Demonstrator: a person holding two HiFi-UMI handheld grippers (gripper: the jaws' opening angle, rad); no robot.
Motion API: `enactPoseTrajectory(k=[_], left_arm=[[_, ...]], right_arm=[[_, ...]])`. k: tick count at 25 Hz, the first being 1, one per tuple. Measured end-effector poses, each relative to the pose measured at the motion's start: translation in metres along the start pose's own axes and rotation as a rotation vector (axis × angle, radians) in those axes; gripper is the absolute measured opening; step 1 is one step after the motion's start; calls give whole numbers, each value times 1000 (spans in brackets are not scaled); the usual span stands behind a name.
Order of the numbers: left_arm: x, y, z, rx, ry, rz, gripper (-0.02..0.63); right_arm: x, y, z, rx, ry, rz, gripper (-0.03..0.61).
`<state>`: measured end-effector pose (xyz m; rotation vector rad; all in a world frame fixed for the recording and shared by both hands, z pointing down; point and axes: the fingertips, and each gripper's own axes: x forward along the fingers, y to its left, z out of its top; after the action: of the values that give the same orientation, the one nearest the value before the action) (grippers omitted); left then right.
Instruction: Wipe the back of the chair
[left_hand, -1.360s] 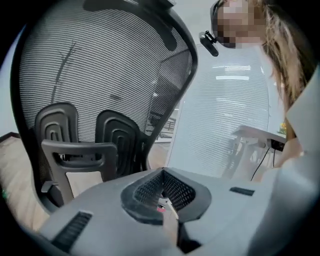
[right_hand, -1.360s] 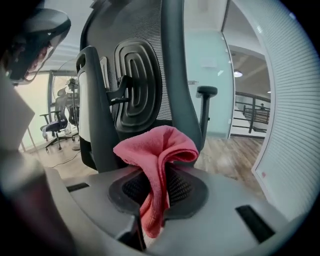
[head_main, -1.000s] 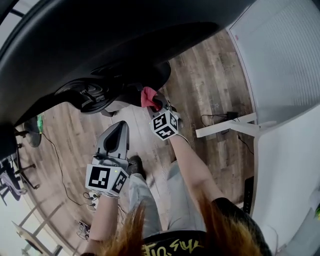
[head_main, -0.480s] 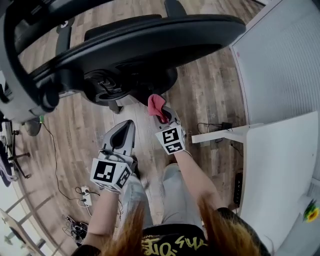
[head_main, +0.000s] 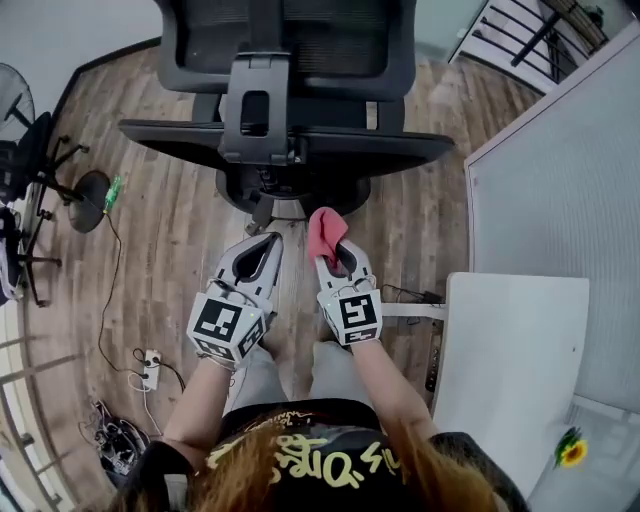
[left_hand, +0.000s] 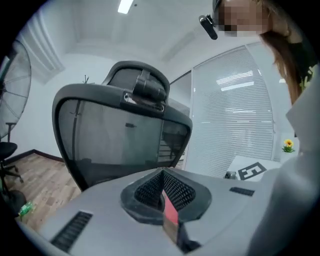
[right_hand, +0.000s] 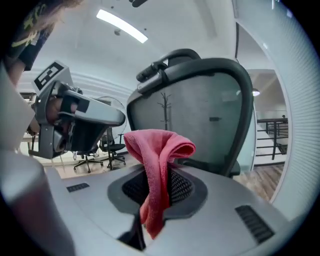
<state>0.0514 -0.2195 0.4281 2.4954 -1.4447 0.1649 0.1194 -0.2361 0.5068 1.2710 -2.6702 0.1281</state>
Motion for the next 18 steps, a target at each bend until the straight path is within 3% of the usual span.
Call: enactPoseTrajectory(k=[5,8,18], left_arm=[[-42,8,49,39,-62,69,-6],[-64,17,65,46,-77,79,-6],[-103,73,92,51,-96,-90,-6]], right_arm=[[-5,43,82,-116,-110,100,61],[-2,61,118,-169,-151,102,61],[35,108,176,-113,-205,-43,61]])
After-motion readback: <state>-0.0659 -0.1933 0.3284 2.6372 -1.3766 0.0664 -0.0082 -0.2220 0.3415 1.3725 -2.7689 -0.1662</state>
